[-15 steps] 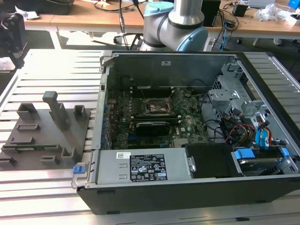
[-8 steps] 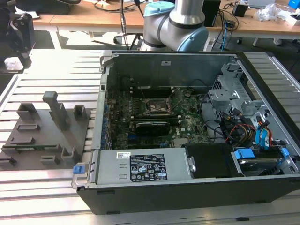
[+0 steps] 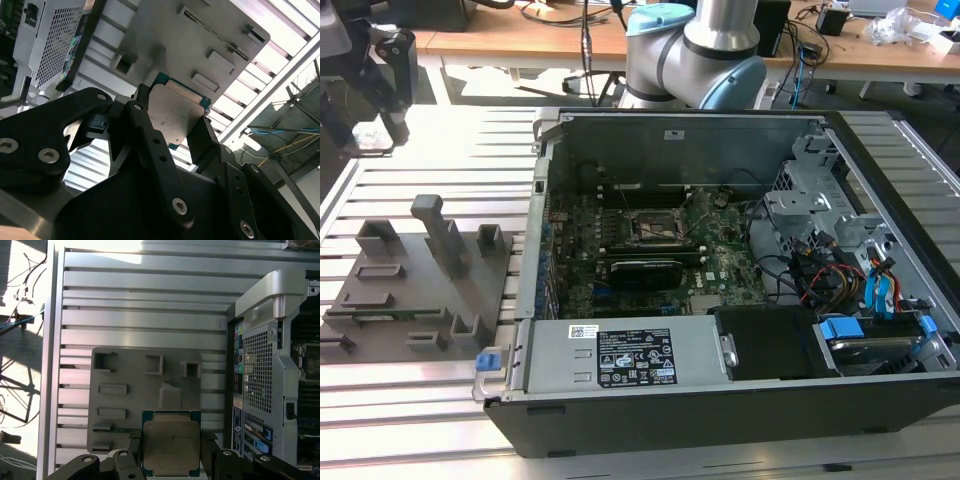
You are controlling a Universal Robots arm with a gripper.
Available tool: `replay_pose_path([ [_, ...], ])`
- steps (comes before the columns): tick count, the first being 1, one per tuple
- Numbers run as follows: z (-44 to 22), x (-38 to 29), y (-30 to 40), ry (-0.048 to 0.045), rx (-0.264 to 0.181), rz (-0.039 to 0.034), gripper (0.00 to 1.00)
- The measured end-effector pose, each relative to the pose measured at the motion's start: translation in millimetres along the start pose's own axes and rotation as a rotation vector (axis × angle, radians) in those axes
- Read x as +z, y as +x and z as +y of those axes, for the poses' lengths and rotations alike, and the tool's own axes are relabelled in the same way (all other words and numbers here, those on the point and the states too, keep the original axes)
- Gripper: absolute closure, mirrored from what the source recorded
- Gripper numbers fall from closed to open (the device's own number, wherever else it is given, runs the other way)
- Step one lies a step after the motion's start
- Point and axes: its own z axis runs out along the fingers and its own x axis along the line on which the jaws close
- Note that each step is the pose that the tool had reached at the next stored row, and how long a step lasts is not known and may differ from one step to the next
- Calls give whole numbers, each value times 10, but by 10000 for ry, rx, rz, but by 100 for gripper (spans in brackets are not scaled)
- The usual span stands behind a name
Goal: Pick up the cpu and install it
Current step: 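Pick up the cpu and move it towards the insertion slot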
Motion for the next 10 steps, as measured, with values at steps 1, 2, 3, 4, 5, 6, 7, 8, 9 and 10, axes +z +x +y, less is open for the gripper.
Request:
replay_pose_path([
  [1,-1,0,-38,0,-1,0,45],
  [2,-2,1,-56,0,0,-1,45],
  [3,-3,0,-77,1,-1,1,45],
  [4,-5,0,-139,1,0,1,45],
  [5,-6,1,-176,1,0,1,45],
  [6,-7,2,-207,1,0,0,45],
  [7,-10,2,-267,1,0,1,45],
  [8,-11,2,-311,1,-1,1,45],
  [9,-12,2,-344,1,-1,2,45],
  [10,-13,2,-366,1,-1,2,45],
])
